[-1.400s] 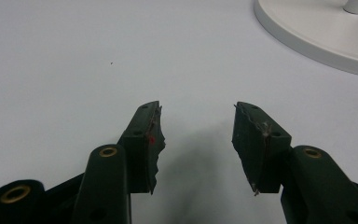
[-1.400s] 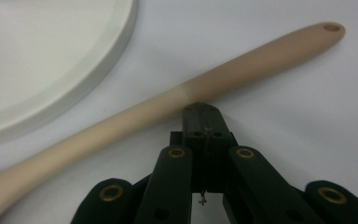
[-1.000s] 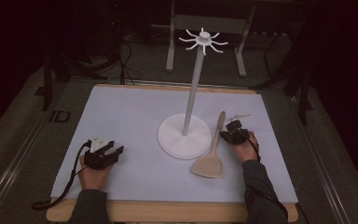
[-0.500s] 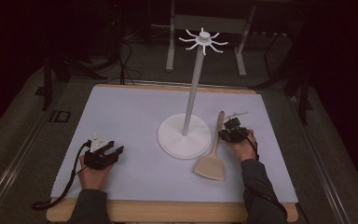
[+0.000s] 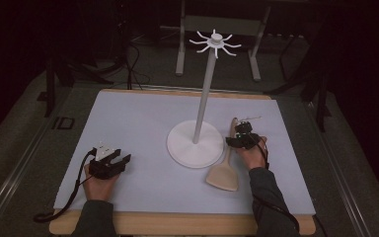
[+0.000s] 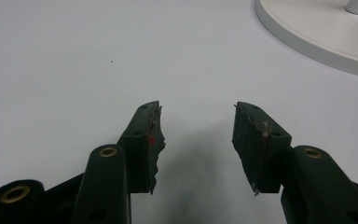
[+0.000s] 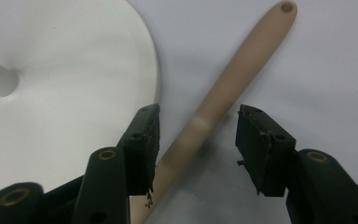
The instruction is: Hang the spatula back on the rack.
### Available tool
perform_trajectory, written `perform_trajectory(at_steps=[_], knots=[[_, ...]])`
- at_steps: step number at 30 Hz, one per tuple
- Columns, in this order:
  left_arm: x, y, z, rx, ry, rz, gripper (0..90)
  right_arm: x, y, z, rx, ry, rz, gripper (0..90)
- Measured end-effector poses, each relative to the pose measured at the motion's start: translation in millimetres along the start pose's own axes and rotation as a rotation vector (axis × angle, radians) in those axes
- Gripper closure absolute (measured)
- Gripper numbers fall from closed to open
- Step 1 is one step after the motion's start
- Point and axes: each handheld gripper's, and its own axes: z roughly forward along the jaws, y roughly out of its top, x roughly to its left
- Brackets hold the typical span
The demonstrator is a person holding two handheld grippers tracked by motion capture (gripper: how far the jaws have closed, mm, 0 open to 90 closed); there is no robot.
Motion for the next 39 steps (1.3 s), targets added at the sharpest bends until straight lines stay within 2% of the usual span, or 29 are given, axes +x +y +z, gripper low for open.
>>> perform_trajectory(at_steps=[4, 5, 10, 18, 22, 24, 28, 31, 35, 39], knots=[[0.3, 0.0, 0.1, 0.001, 0.000, 0.000, 51.7, 0.4, -0.2, 3.9, 0.018, -0.010, 0.018, 50.6], [-0.1, 0.0, -0.1, -0.001, 0.000, 0.000, 51.7, 0.0, -0.7, 6.7, 0.034, -0.011, 0.035, 51.0], [-0.1, 0.0, 0.0, 0.000, 0.000, 0.000, 51.6, 1.0, -1.2, 11.0, 0.054, -0.004, 0.050, 52.3], [0.0, 0.0, 0.0, 0.000, -0.001, 0.000, 51.6, 5.9, 3.1, 14.2, 0.084, -0.036, 0.034, 57.4], [0.0, 0.0, 0.0, 0.000, -0.001, 0.000, 51.5, 4.7, 2.9, 10.7, 0.083, 0.020, 0.062, 63.4], [0.0, 0.0, 0.0, 0.000, -0.001, 0.000, 51.5, 5.9, 2.7, 8.9, 0.090, 0.028, 0.040, 65.6], [-0.2, 0.0, 0.0, -0.001, 0.000, 0.000, 51.5, 5.8, 0.8, 5.6, 0.089, 0.054, 0.038, 69.7], [-0.2, 0.0, 0.0, -0.001, 0.000, 0.000, 51.5, 6.3, -0.9, 2.5, 0.087, 0.103, 0.051, 73.7], [-0.2, 0.0, 0.0, -0.001, 0.000, 0.000, 51.5, 10.1, -1.8, -0.2, 0.087, 0.094, 0.030, 75.5], [-0.3, -0.1, -0.1, -0.002, 0.000, 0.000, 51.4, 12.2, -4.6, -6.9, 0.078, 0.110, 0.022, 76.8]])
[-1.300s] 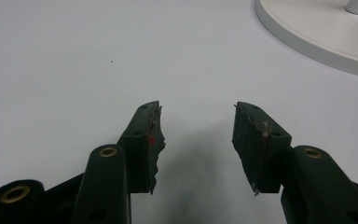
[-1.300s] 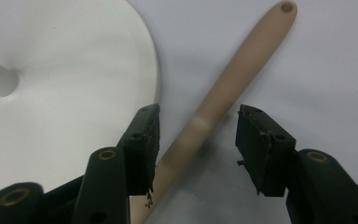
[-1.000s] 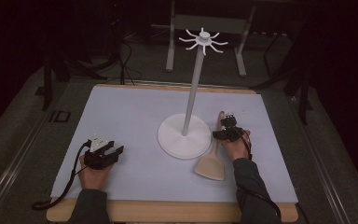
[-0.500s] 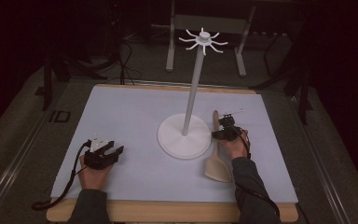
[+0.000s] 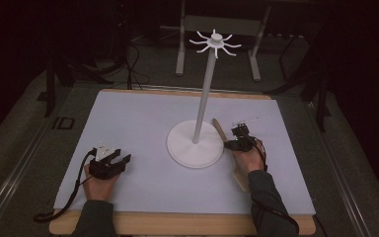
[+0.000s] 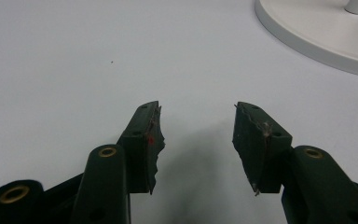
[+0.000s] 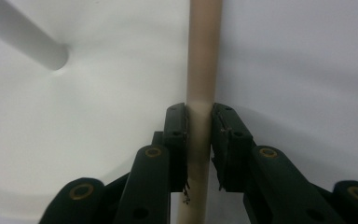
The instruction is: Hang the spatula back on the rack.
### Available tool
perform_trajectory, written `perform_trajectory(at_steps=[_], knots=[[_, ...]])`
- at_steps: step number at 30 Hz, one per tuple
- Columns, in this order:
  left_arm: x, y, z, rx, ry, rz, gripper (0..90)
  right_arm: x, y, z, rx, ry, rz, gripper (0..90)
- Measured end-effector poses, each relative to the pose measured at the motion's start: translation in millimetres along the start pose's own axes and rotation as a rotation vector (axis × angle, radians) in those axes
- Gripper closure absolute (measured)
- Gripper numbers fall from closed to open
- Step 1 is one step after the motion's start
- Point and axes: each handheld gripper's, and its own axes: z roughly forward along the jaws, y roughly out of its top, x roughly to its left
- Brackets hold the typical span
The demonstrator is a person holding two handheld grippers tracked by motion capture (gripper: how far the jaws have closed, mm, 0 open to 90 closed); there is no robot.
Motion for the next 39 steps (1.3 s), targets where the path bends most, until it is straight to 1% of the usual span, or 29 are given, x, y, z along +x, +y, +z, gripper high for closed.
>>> perform_trajectory(at_steps=[2, 4, 5, 8, 9, 10, 12, 21, 27, 30, 31, 35, 39], knots=[[-0.1, -0.1, 0.1, -0.002, 0.001, 0.001, 51.4, 1.7, -1.2, -1.5, -0.001, 0.010, -0.020, 77.1], [-0.1, 0.0, 0.1, -0.001, 0.001, 0.001, 51.4, 4.6, -1.2, -1.8, 0.010, 0.016, -0.043, 77.0], [-0.1, 0.0, 0.1, -0.001, 0.001, 0.000, 51.4, 5.0, -0.5, -1.3, 0.016, 0.016, -0.047, 76.9], [-0.1, 0.0, 0.1, -0.001, 0.001, 0.001, 51.3, 4.1, 2.0, 2.4, 0.036, 0.035, -0.038, 75.7], [-0.1, 0.0, 0.1, -0.001, 0.001, 0.000, 51.3, 3.7, 2.9, 4.1, 0.034, 0.038, -0.041, 75.6], [-0.1, 0.0, 0.1, -0.001, 0.001, 0.000, 51.2, 3.8, 4.0, 5.3, 0.036, 0.040, -0.034, 75.2], [0.0, 0.0, 0.1, 0.000, 0.000, 0.000, 51.2, 5.1, 6.5, 7.8, 0.037, 0.033, -0.036, 74.7], [0.0, 0.0, 0.0, 0.000, 0.000, 0.000, 51.2, 12.5, 18.4, 16.1, 0.058, -0.026, -0.060, 74.0], [0.1, 0.0, 0.0, 0.000, -0.001, 0.000, 51.2, 16.6, 20.4, 16.0, 0.072, -0.052, -0.080, 75.2], [0.1, 0.0, 0.0, 0.000, -0.001, -0.001, 51.2, 18.0, 19.7, 12.6, 0.059, -0.040, -0.083, 75.9], [0.1, 0.0, 0.0, 0.000, -0.001, -0.001, 51.2, 19.2, 19.3, 10.4, 0.055, -0.034, -0.091, 76.0], [0.0, 0.0, -0.1, 0.000, 0.000, 0.000, 51.2, 22.3, 19.0, 5.6, 0.041, -0.041, -0.108, 76.1], [0.0, 0.0, -0.1, 0.000, 0.000, 0.000, 51.2, 23.4, 16.4, -7.2, -0.005, -0.034, -0.122, 76.1]])
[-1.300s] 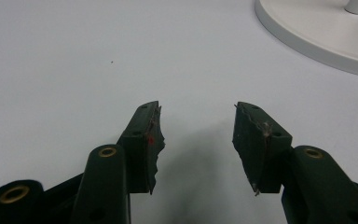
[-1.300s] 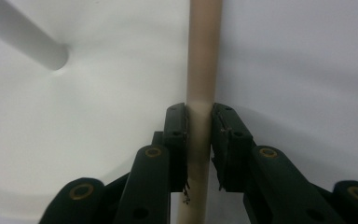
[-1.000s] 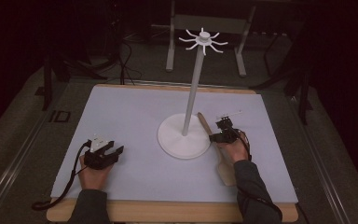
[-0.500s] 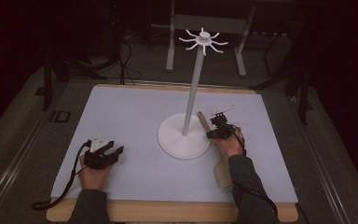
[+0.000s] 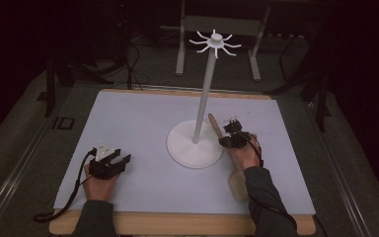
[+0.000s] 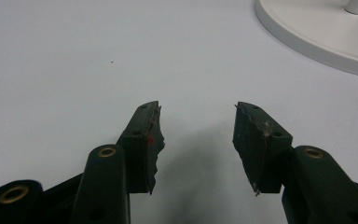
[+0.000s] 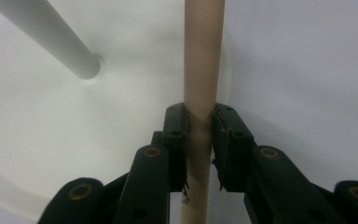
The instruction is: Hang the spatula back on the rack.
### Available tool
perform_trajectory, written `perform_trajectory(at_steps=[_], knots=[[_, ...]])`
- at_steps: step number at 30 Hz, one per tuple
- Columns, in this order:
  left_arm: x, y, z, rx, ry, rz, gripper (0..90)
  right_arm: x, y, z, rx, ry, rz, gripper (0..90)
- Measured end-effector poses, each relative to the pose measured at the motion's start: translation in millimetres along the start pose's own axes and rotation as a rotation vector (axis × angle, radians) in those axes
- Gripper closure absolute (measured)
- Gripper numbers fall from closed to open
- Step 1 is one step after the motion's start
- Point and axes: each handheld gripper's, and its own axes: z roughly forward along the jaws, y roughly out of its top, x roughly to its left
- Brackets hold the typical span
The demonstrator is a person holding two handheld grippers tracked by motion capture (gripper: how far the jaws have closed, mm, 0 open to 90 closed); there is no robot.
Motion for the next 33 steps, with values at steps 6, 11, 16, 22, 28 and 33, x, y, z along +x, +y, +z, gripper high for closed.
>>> perform_trajectory(at_steps=[6, 11, 16, 22, 28, 33], knots=[[-0.1, -0.1, 0.1, -0.002, 0.002, 0.000, 51.3, -2.6, -2.5, -14.0, -0.043, 0.010, -0.004, 76.1], [-0.1, -0.1, 0.0, -0.003, 0.003, 0.001, 51.2, -3.0, -5.3, -21.7, -0.077, 0.012, -0.009, 76.2], [-0.1, -0.1, -0.1, -0.003, 0.004, 0.002, 51.2, -0.6, -7.9, -30.1, -0.119, 0.008, -0.034, 76.2], [-0.1, -0.2, -0.2, -0.004, 0.004, 0.001, 51.2, 0.7, -9.5, -44.2, -0.179, 0.006, -0.051, 76.2], [-0.1, -0.2, -0.4, -0.005, 0.006, 0.001, 51.3, -0.2, -11.6, -57.9, -0.246, 0.005, -0.063, 76.2], [-0.1, -0.2, -0.3, -0.005, 0.006, 0.001, 51.3, 1.9, -13.7, -66.4, -0.296, 0.013, -0.091, 76.2]])
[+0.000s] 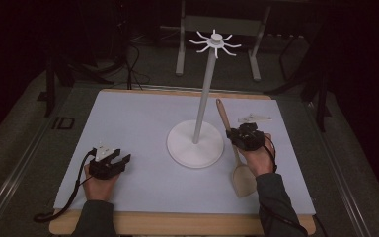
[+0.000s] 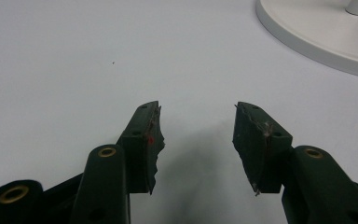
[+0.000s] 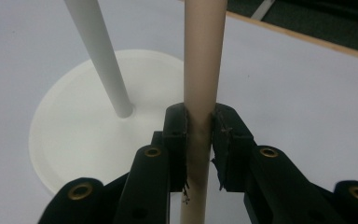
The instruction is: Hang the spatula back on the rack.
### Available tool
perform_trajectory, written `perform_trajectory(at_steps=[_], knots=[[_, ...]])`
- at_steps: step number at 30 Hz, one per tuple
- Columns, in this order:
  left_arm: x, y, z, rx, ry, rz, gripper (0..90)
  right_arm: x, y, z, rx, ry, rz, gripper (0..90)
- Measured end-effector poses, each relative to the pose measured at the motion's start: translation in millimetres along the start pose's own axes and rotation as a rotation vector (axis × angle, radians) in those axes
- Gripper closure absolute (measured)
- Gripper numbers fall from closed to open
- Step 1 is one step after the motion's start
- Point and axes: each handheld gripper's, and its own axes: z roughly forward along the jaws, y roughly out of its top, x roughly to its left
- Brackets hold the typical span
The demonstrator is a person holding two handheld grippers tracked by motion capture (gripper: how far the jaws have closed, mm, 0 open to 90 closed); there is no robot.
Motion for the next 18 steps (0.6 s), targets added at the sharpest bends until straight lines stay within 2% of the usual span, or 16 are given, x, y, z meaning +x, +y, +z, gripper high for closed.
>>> perform_trajectory(at_steps=[18], knots=[[0.0, -0.1, -0.1, -0.003, 0.001, -0.005, 51.2, -2.2, 9.6, -25.1, -0.112, 0.012, -0.032, 76.3]])
